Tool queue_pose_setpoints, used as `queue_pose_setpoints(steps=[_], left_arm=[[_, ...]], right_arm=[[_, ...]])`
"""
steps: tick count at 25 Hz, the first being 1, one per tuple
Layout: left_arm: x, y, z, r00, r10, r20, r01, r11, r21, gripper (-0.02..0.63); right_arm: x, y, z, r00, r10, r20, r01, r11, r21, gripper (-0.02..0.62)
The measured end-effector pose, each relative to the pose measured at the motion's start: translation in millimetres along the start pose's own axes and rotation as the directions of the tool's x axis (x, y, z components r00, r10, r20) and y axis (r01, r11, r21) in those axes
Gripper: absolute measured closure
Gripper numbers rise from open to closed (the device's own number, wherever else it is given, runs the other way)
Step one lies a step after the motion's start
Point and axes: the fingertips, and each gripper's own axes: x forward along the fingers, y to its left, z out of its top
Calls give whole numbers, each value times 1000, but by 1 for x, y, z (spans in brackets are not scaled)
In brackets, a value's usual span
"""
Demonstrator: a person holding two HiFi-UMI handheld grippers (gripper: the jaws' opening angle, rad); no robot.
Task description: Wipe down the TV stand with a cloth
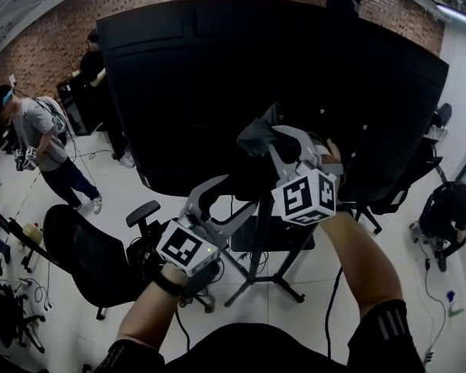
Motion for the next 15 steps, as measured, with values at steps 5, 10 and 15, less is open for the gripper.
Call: queue_pose_setpoints(steps=[5, 10, 15], left_arm=[[-15, 21, -2, 1000, -8, 2, 8, 1000, -18, 310], [-31, 40, -12, 1000, -1, 2, 1, 999, -48, 310], [-44, 54, -18, 1000, 12, -7, -12, 998, -67, 310]], right_arm=[[44, 13, 6, 993, -25, -112, -2, 973, -231, 565], [78, 28, 5, 973, -47, -227, -55, 903, -426, 565], [101, 42, -1, 945, -67, -321, -122, 836, -534, 566]])
